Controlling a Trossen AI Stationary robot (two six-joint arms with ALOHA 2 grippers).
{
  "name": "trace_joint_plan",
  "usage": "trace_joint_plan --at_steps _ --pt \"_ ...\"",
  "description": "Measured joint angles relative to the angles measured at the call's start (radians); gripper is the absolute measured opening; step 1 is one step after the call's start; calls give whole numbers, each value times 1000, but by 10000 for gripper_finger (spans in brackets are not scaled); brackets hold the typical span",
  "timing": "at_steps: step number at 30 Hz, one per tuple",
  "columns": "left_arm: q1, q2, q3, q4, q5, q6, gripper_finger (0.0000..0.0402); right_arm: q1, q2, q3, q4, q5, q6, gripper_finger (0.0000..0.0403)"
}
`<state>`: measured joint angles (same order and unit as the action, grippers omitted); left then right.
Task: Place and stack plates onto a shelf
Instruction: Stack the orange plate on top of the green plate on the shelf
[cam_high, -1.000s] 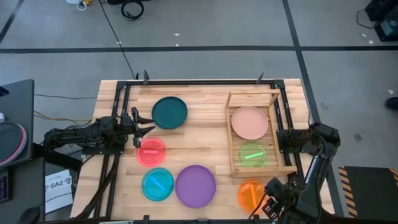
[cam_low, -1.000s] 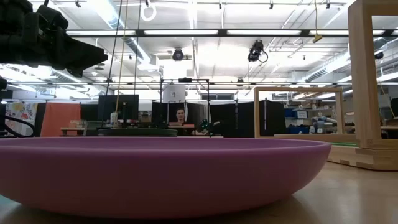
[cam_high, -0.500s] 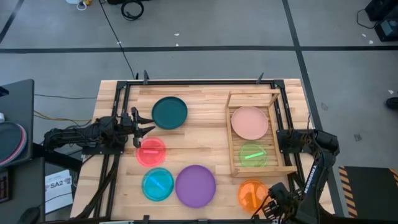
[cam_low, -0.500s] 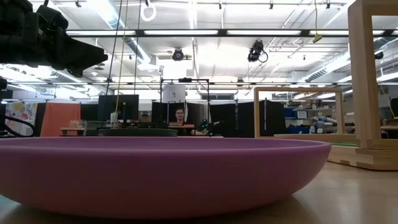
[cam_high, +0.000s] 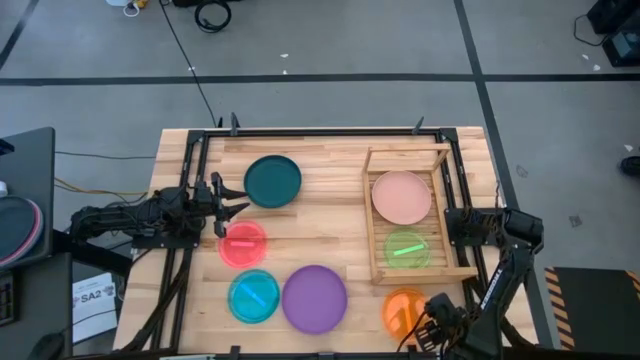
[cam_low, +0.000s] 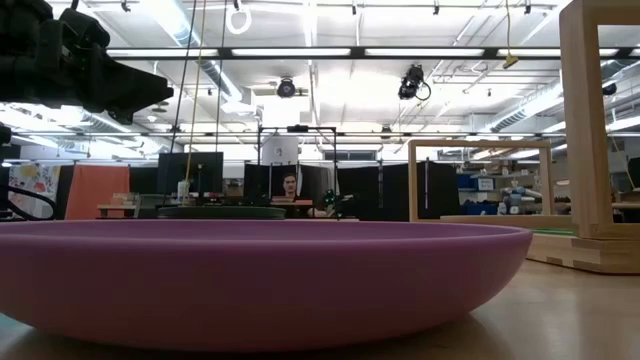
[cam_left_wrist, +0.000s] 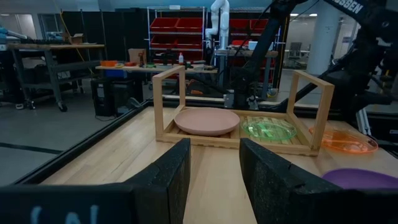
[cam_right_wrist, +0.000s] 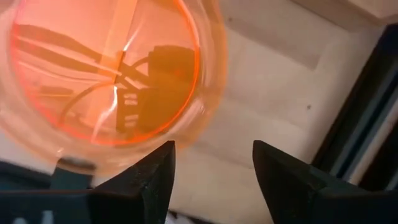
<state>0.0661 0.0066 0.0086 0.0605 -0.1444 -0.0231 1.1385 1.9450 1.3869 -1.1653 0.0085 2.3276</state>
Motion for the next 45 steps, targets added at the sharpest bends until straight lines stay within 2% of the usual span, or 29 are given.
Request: trace_joint_plan --at_steps 6,15,23,45 --pt "0 0 0 0 0 -1 144 0 0 -69 70 27 -5 213" --pt "0 0 0 -3 0 -2 144 2 -3 -191 267 47 -7 212" --pt "0 0 0 -4 0 -22 144 2 -4 -201 291 89 -19 201" --pt "0 0 0 -5 0 -19 144 2 -2 -203 307 120 -53 72"
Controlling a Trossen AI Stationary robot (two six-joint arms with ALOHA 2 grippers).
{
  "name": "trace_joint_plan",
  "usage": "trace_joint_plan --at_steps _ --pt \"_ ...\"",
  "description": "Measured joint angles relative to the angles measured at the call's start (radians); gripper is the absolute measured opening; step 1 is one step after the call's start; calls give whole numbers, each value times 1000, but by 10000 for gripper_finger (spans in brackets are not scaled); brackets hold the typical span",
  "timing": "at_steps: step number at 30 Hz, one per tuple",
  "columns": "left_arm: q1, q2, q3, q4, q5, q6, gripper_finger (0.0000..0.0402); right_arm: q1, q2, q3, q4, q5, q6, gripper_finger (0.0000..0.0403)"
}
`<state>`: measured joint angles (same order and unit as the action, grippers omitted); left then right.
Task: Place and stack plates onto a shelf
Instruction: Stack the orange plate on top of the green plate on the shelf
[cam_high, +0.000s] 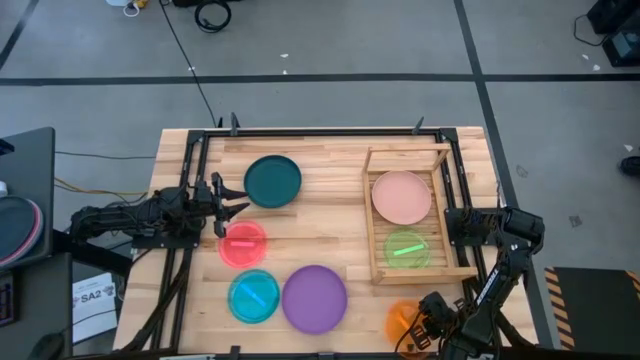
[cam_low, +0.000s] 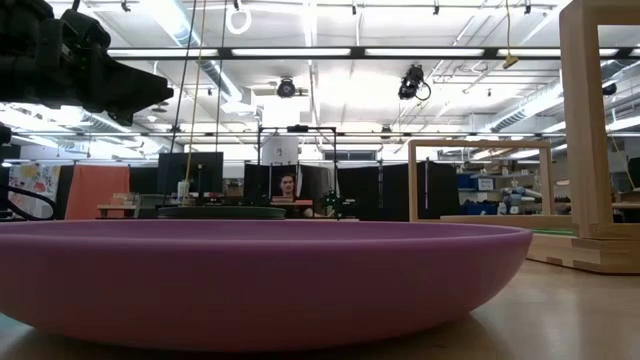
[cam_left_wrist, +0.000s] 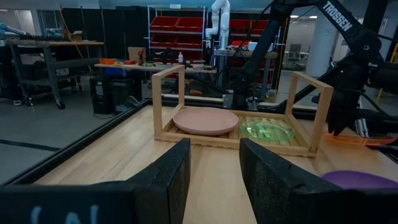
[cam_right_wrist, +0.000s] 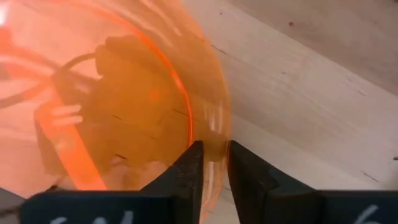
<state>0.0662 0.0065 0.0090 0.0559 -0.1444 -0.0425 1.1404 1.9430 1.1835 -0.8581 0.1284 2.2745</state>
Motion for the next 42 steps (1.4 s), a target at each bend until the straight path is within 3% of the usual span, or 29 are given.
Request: trace_joint_plan --at_steps 16,28,42 --pt "0 0 0 0 0 0 144 -1 0 1 12 8 -41 7" --pt "0 0 0 0 0 0 144 -3 1 7 4 10 -45 7" --pt "0 0 0 0 0 0 144 -13 4 43 0 98 -58 5"
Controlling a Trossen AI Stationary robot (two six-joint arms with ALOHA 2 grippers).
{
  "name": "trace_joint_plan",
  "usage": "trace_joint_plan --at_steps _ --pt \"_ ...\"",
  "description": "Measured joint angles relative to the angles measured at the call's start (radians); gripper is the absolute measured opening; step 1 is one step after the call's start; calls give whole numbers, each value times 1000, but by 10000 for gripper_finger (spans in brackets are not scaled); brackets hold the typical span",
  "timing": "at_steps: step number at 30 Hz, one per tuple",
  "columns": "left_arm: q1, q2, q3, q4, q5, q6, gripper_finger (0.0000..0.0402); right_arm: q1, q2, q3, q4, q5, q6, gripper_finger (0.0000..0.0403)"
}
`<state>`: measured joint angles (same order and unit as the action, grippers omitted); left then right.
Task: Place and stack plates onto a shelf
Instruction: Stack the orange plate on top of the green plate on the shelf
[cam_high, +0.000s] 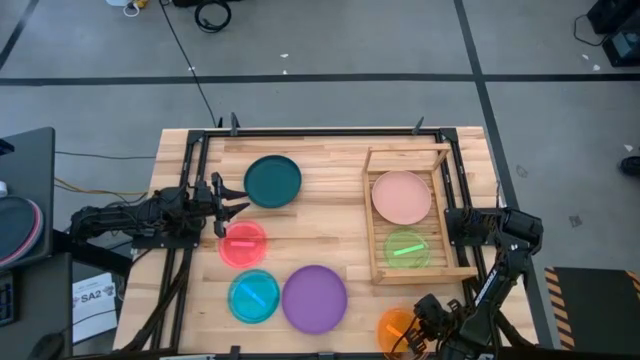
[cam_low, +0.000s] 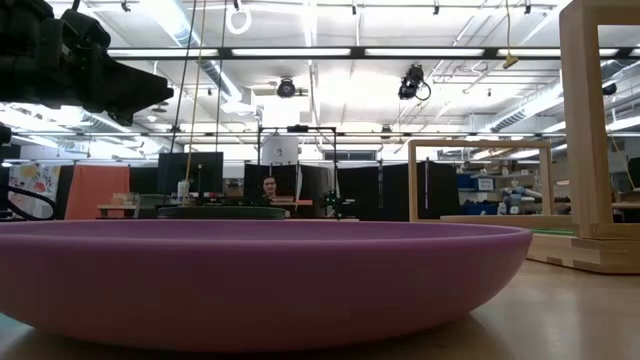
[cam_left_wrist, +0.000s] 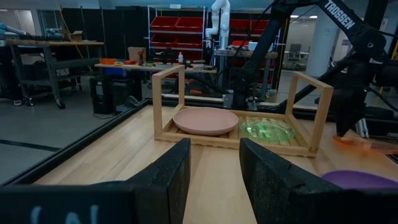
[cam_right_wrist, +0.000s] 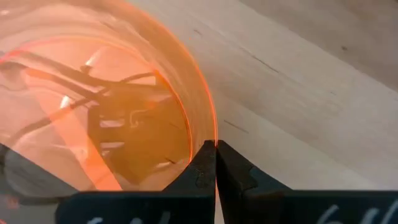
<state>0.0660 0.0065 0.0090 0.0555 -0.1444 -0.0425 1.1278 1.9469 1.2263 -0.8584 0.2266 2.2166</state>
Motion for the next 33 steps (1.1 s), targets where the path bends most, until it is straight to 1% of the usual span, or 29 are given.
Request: trace_joint_plan --at_steps 4,8,13,18,33 --pt "0 0 0 0 0 0 144 -6 0 1 2 31 -20 5" --pt "0 0 0 0 0 0 144 -7 0 2 3 90 -21 5" --pt "0 0 0 0 0 0 144 -14 0 2 7 108 -25 5" --pt "0 0 0 0 0 0 144 -25 0 3 34 176 -69 5" --pt "0 0 0 0 0 0 144 -91 -2 3 85 305 -217 5"
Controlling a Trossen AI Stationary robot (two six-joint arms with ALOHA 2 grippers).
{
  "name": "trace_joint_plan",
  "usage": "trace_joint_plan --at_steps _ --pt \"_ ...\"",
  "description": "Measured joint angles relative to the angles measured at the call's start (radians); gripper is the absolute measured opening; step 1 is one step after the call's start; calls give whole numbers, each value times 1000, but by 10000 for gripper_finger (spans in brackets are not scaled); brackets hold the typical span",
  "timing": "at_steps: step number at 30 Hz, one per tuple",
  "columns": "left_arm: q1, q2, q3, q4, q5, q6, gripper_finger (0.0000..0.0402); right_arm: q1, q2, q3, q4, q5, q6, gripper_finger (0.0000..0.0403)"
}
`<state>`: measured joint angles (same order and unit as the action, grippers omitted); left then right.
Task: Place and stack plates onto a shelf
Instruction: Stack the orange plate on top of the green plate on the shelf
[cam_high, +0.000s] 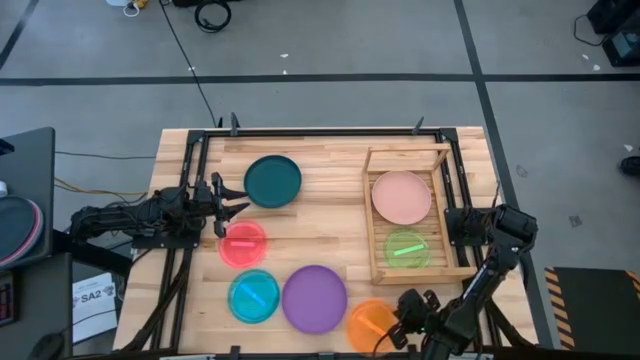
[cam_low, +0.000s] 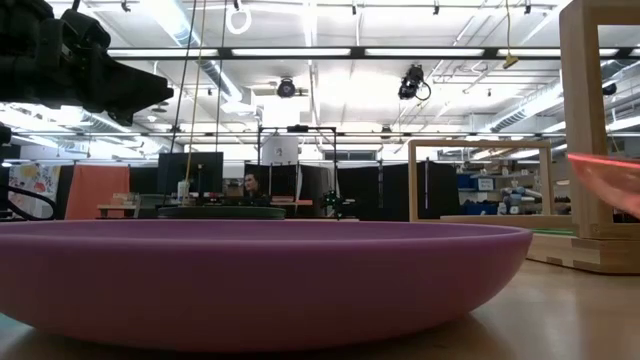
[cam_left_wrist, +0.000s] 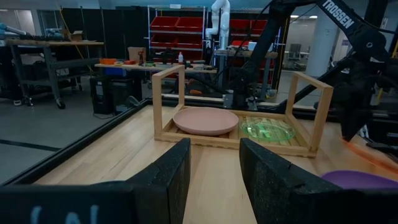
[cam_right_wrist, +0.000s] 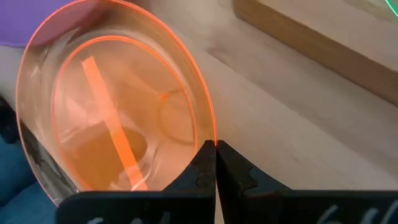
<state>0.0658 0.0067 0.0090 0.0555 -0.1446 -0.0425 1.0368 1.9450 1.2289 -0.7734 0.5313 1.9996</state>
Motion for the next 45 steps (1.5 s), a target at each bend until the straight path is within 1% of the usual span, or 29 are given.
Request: trace_joint_plan --at_steps 6,14,20,27,34,40,45 --pt "0 0 0 0 0 0 144 -18 -22 0 29 61 -42 5" --pt "0 0 0 0 0 0 144 -64 -138 1 29 82 -186 5" --pt "0 0 0 0 0 0 144 -120 -263 1 38 74 -330 5" --pt "0 0 0 0 0 0 144 -185 -450 1 44 73 -507 5" --pt "0 0 0 0 0 0 144 -247 -617 1 29 34 -664 5" --pt "0 0 0 0 0 0 144 -303 -740 1 -77 23 -805 5" --pt "0 0 0 0 0 0 144 -355 -830 1 -283 -8 -825 5"
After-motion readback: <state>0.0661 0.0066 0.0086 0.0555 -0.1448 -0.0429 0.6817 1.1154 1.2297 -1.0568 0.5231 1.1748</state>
